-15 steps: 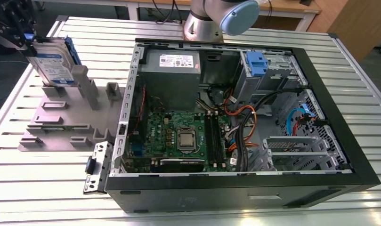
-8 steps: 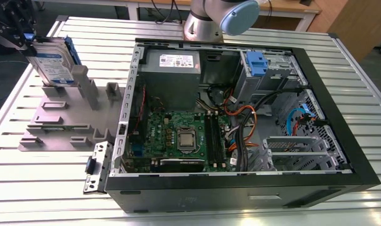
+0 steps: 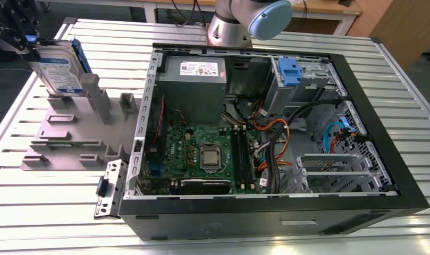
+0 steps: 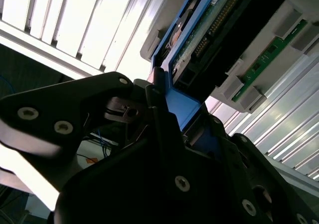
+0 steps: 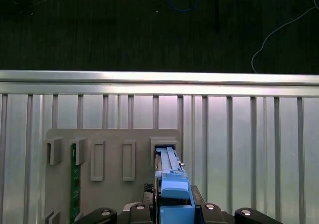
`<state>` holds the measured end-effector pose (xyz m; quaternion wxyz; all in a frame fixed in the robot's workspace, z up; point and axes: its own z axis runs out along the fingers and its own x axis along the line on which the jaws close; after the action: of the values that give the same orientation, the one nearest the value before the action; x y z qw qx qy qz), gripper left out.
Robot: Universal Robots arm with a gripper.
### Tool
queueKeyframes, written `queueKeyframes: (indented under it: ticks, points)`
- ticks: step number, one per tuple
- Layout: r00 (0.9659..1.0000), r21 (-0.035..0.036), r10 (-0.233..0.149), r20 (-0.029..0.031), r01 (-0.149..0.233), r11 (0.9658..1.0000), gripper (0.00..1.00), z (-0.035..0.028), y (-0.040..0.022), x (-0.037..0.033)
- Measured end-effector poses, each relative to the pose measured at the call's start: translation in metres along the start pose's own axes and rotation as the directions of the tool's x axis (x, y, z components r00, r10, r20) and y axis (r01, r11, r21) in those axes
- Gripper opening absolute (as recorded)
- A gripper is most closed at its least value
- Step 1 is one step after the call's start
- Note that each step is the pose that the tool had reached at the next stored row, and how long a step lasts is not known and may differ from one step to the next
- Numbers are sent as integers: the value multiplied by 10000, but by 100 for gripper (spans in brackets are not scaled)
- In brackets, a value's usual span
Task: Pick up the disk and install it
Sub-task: 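Pick up the disk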
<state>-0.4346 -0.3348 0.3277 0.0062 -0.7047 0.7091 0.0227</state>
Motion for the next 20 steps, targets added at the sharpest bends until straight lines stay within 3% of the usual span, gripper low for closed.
queueKeyframes:
  ticks: [20]
  points:
    - [10000,1,0,0,0,10000,37,-51,1,-2]
